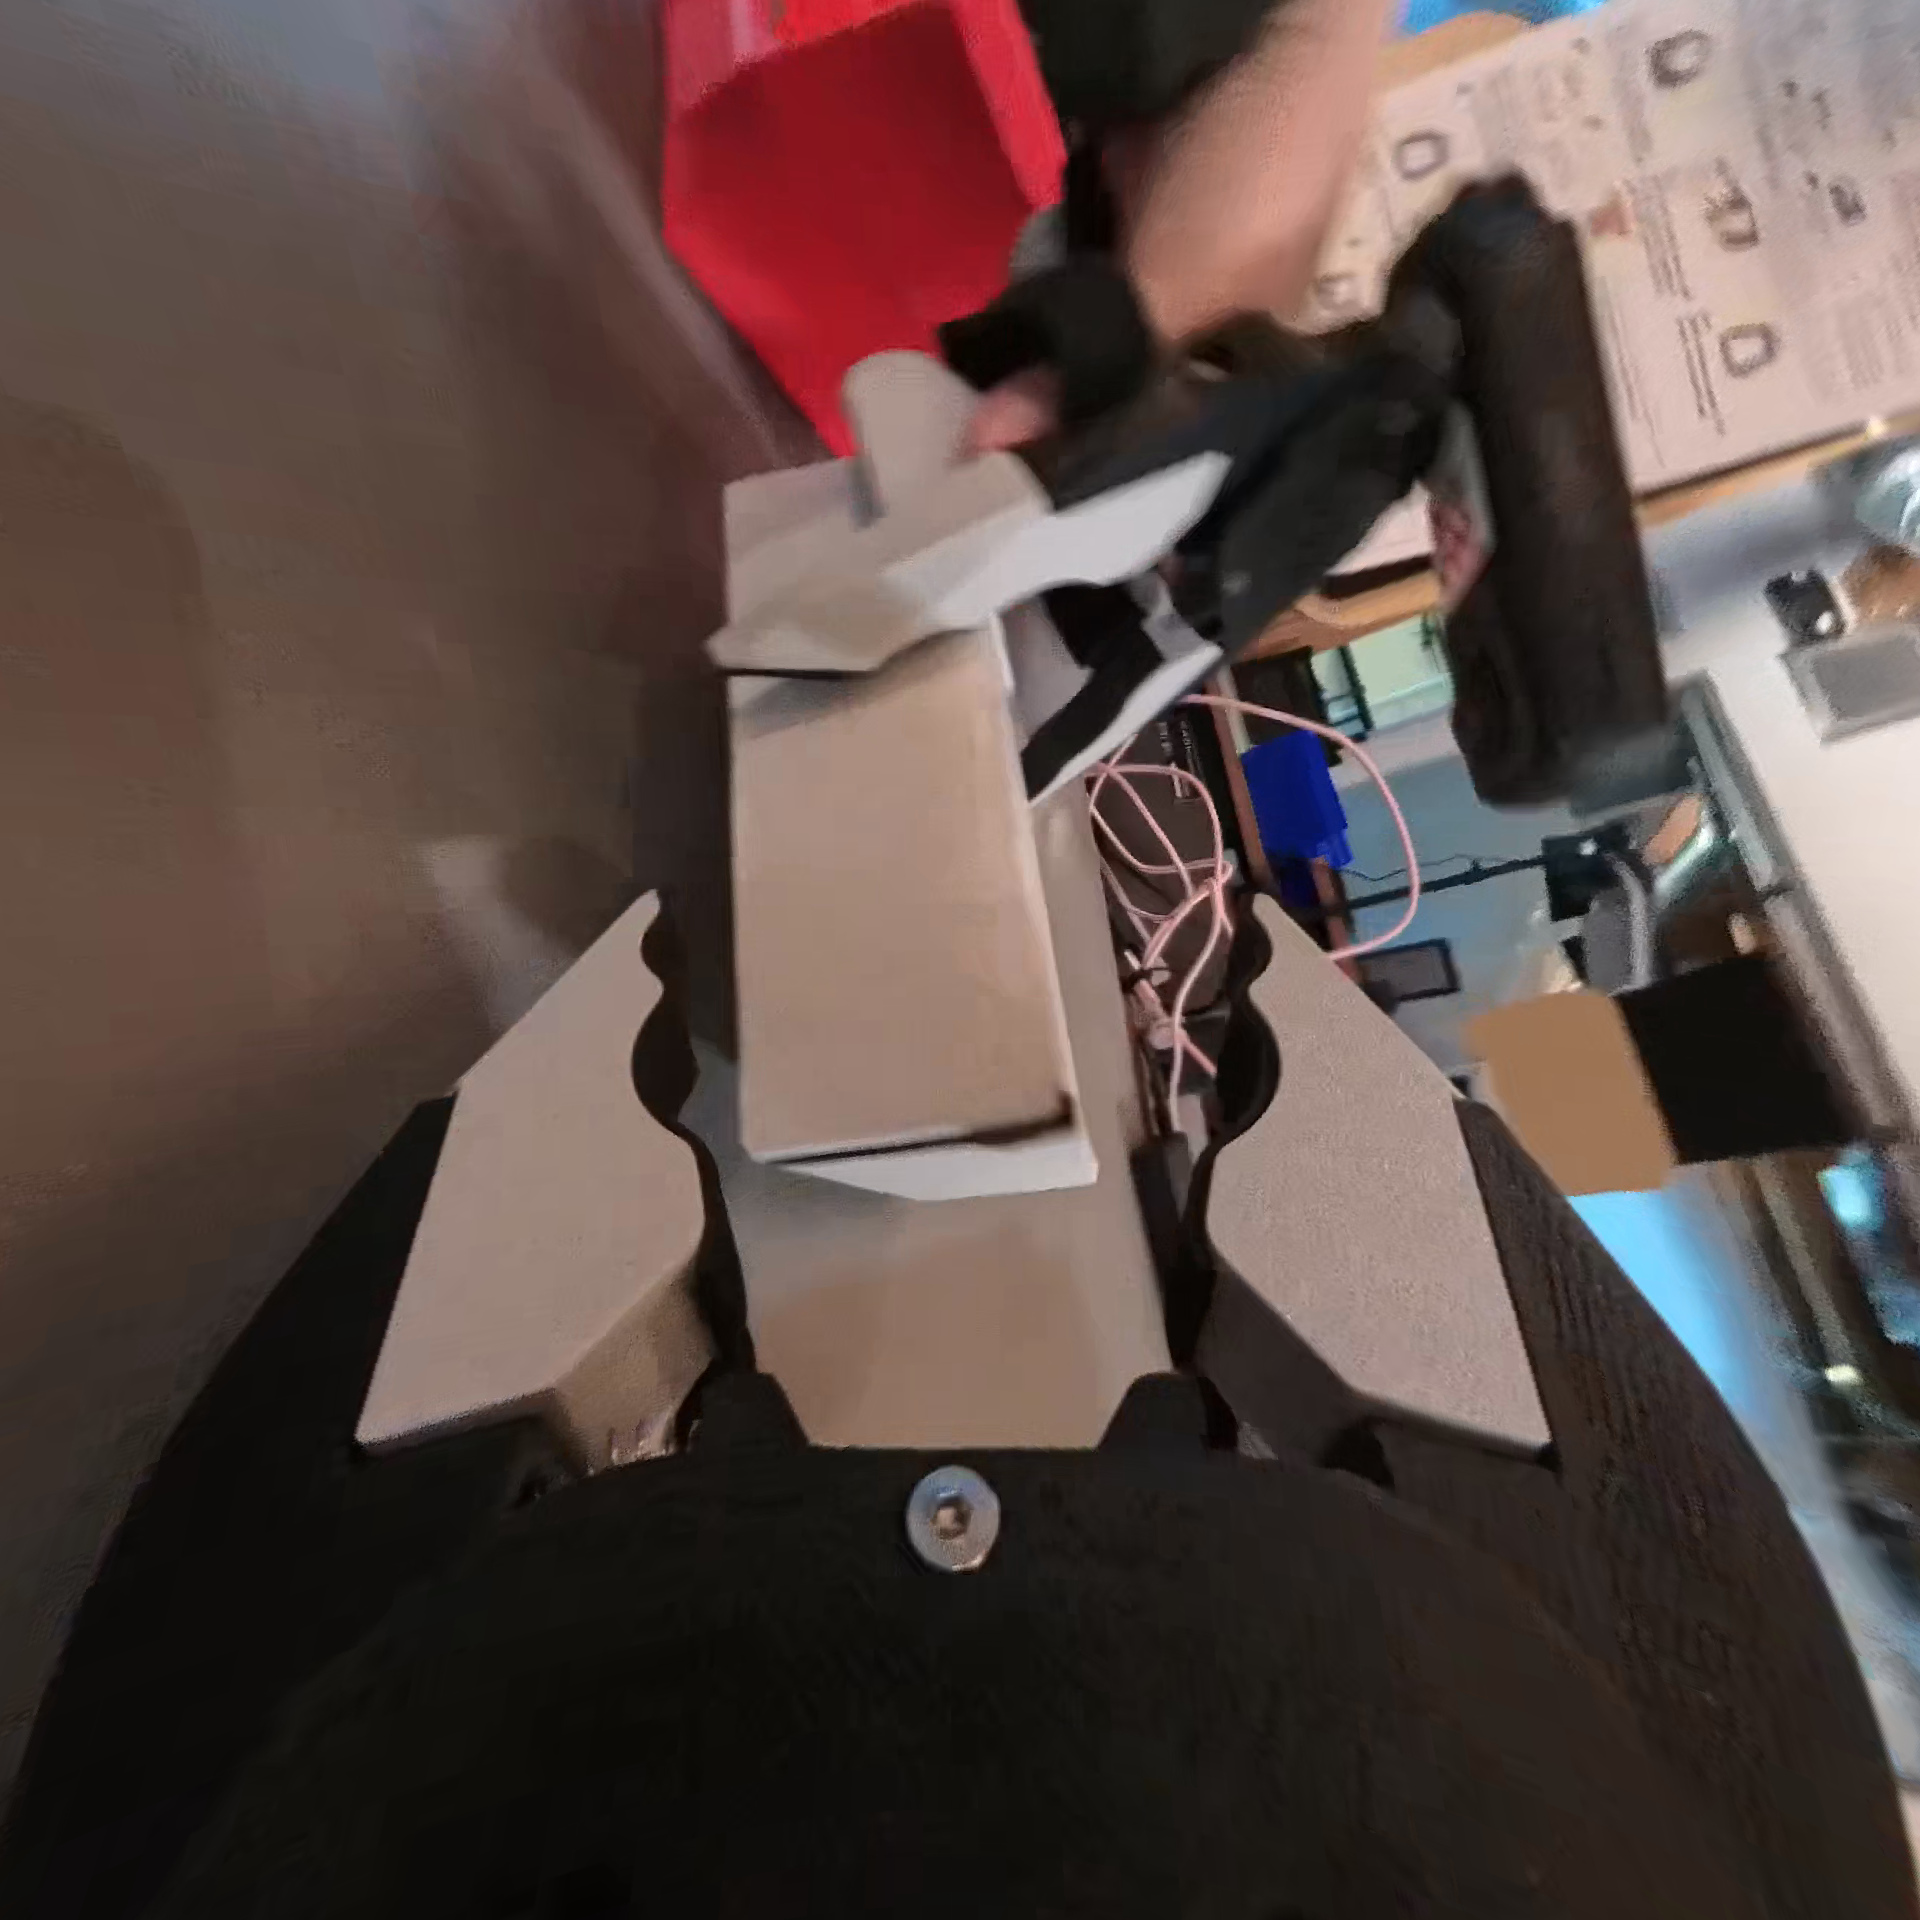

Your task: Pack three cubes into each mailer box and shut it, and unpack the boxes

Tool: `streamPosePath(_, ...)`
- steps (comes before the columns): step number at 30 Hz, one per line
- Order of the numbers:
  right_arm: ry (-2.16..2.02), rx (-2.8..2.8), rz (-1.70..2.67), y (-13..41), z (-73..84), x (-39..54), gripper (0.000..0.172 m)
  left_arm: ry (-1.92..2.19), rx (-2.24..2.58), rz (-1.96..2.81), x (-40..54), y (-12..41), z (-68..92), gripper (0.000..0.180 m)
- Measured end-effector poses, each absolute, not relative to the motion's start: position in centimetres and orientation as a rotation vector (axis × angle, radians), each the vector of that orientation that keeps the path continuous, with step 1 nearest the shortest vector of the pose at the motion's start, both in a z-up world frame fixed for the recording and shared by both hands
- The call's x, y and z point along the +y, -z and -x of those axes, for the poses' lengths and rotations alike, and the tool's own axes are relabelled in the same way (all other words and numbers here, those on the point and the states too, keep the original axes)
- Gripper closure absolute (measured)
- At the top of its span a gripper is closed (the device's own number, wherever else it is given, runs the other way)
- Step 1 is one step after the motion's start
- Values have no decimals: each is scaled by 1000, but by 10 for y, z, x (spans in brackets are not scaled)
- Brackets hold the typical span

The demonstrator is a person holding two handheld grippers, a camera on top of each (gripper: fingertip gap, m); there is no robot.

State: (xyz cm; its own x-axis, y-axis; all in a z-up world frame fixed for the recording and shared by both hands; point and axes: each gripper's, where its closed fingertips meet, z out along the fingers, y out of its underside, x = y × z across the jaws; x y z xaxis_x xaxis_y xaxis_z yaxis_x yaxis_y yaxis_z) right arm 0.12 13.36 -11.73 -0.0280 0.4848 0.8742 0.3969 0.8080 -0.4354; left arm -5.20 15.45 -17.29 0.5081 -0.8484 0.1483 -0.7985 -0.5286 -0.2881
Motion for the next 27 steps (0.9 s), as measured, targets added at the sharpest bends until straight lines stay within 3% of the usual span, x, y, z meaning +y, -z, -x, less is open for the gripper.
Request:
streamPosePath(1,-19,-1675,672,121,2,131,69,455,1398,2602,152,171,50,33)
streamPosePath(4,233,-1724,629,132,6,142,73,588,1381,2666,143,166,40,33)
streamPosePath(7,475,-1673,564,127,1,159,97,583,1359,2638,143,166,36,34)
streamPosePath(17,122,-1626,757,113,-25,167,102,246,1000,1746,144,97,25,22)
streamPosePath(21,-96,-1633,769,105,-32,152,102,-29,1091,1507,141,104,25,37)
streamPosePath(27,-197,-1696,727,105,-33,133,103,-108,1213,1385,142,120,3,65)
